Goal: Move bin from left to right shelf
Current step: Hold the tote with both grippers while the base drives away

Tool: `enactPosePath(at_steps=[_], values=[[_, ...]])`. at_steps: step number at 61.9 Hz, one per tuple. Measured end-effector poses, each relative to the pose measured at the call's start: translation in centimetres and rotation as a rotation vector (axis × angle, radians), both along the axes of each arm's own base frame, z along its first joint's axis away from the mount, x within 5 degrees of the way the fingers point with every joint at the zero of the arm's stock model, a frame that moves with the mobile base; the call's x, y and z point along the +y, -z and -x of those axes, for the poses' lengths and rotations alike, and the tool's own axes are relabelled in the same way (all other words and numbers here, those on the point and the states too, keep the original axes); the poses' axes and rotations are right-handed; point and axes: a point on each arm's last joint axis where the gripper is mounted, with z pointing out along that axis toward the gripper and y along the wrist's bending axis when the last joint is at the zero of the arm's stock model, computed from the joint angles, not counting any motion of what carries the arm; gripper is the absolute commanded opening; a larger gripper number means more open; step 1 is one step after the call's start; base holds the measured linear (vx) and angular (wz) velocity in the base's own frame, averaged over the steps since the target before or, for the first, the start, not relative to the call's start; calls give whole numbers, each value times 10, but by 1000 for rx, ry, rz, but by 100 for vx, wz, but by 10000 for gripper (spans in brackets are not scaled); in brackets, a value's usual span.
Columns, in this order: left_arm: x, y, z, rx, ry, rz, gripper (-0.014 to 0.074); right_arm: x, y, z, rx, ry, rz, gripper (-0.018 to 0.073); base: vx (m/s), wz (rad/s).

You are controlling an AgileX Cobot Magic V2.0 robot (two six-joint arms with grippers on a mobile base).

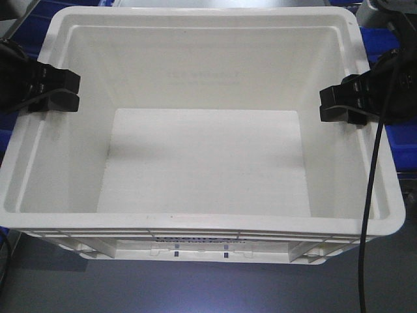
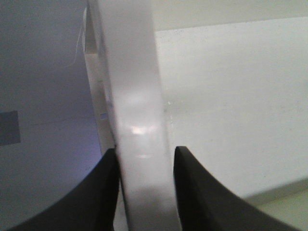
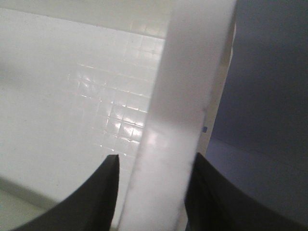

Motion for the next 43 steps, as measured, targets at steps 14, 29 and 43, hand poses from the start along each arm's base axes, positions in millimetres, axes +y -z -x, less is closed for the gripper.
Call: enactPosePath(at_steps=[14,29,43], values=[[0,0,0,0,0,0,-4,0,0,0,-1,0,0,-4,21,-47],[0,0,0,0,0,0,-4,0,0,0,0,0,0,-4,21,-53],[0,0,0,0,0,0,-4,0,0,0,0,0,0,-4,22,-49]])
